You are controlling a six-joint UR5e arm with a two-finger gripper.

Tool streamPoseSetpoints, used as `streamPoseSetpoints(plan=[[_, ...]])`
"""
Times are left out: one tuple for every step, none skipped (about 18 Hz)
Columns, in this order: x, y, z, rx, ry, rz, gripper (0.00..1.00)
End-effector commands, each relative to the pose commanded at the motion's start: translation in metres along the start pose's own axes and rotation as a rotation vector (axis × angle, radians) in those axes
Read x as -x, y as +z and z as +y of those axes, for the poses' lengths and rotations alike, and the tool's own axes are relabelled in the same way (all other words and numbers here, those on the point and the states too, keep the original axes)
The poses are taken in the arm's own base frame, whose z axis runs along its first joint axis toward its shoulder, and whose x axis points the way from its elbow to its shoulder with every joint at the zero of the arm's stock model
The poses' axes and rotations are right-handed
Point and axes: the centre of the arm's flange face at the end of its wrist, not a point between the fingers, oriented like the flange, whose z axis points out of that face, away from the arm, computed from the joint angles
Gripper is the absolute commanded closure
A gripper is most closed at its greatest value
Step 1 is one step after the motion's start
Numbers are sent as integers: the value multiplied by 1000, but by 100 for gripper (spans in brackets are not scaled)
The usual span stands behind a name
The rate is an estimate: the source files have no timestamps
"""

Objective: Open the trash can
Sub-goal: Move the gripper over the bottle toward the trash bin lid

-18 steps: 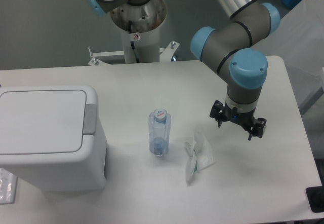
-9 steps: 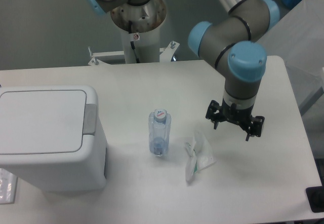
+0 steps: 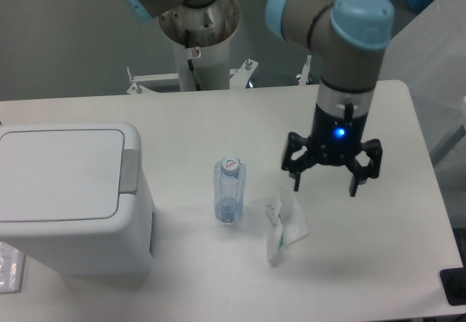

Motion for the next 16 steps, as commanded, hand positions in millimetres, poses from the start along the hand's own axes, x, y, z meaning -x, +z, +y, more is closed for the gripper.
streamPoseSetpoints(plan=[[-11,5,-3,-6,13,25,0],[-22,6,-8,-16,21,45,0],[-42,2,-16,-49,12,91,0],[-56,-7,-21,-83,13,127,0],[-65,-15,-21,-108,5,158,0],[-73,-21,-20,-121,-4,171,0],[-76,-22,-19,-127,-16,171,0],[-78,-22,-16,-122,-41,172,0],[-80,-25,-14,-121,-65,173,0],[-83,-28,-12,-121,-90,175,0],[-84,-31,-13,-123,-104,173,0],[-86,-32,-13,-124,-109,173,0],[-87,-31,-13,-121,-109,172,0],[-89,-28,-14,-120,-105,176,0],[-92,-25,-15,-118,-104,178,0],[-98,-20,-15,-111,-104,186,0]])
